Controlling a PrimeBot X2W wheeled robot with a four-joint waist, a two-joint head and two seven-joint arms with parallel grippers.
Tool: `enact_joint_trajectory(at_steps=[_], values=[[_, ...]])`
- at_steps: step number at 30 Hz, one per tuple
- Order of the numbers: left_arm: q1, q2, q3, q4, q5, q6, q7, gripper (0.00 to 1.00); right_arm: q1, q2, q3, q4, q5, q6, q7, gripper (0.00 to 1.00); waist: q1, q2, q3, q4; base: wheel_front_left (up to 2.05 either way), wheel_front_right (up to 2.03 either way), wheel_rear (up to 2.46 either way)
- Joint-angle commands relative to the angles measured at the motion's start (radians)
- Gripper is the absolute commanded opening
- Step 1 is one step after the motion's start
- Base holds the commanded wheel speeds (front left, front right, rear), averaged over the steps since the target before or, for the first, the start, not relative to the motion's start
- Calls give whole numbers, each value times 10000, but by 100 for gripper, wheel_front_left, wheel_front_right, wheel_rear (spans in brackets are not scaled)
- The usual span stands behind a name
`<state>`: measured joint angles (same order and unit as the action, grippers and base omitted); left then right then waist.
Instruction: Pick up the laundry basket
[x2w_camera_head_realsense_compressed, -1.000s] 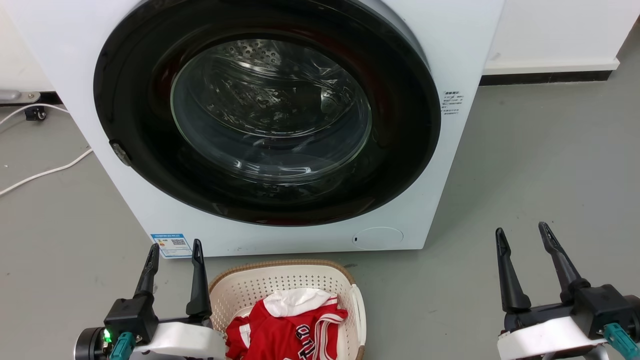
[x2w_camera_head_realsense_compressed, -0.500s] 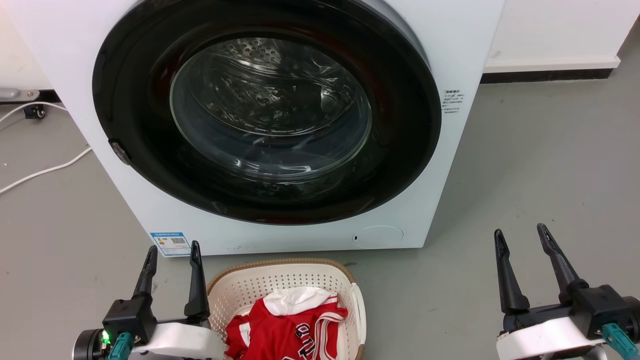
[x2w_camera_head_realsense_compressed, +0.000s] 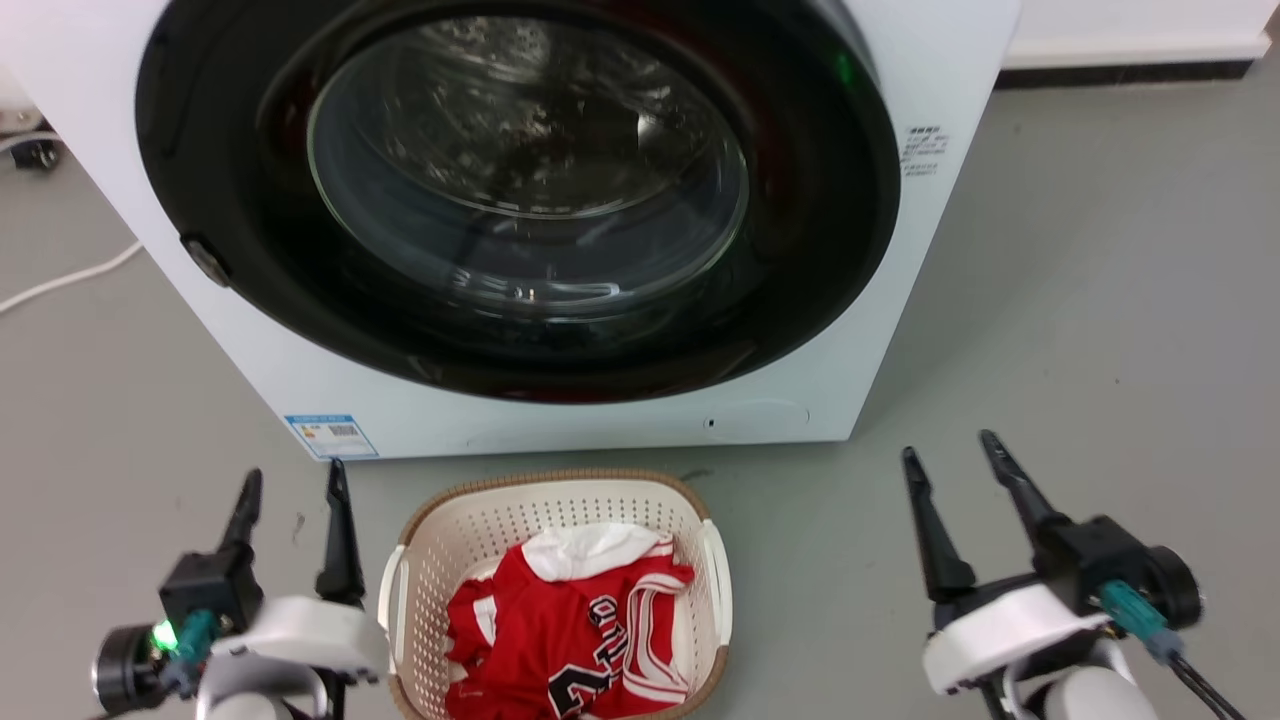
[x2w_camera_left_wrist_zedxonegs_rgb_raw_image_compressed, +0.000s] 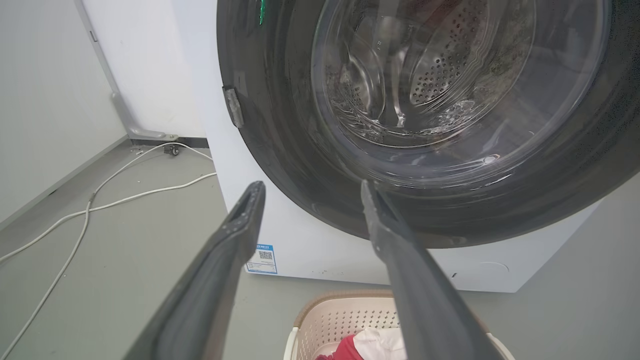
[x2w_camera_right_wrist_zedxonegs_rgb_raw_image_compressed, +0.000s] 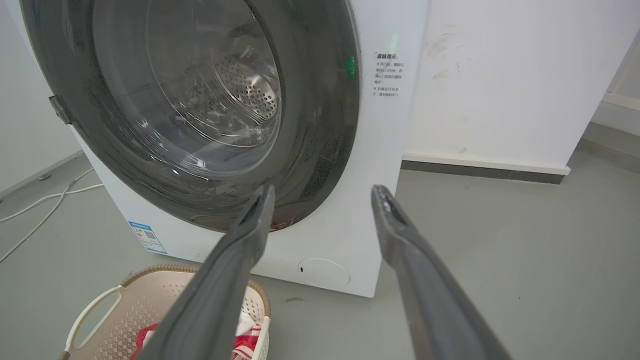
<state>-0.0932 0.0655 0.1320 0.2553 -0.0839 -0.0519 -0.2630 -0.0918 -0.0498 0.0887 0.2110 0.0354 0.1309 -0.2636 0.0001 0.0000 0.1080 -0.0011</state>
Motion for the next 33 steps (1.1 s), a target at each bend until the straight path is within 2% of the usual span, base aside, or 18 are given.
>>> enact_joint_trajectory(at_steps=[1, 12, 16, 22, 33], values=[[-310, 114, 108, 57, 27, -42, -28, 100, -308, -9, 156, 241, -39, -3, -19, 100, -1, 0, 346, 15, 0, 0, 0], [-2104, 706, 521, 2712, -86, -563, -26, 100, -2403, -10, 1643, 2766, 322, -5, -19, 100, -1, 0, 1960, -25, 0, 0, 0], [-2676, 845, 379, 3818, -93, -679, -25, 100, -3118, -10, 2187, 3700, 314, -5, -18, 100, -1, 0, 2525, -59, 0, 0, 0], [-3638, 1079, 241, 5203, 26, -684, -26, 100, -4137, -7, 3016, 5122, 583, -5, -18, 100, -1, 0, 3316, -60, 0, 0, 0], [-4902, 1197, 88, 6786, 175, -578, -26, 100, -5665, -6, 4151, 7105, 1290, -5, -17, 100, -1, 0, 4501, 124, 0, 0, 0]])
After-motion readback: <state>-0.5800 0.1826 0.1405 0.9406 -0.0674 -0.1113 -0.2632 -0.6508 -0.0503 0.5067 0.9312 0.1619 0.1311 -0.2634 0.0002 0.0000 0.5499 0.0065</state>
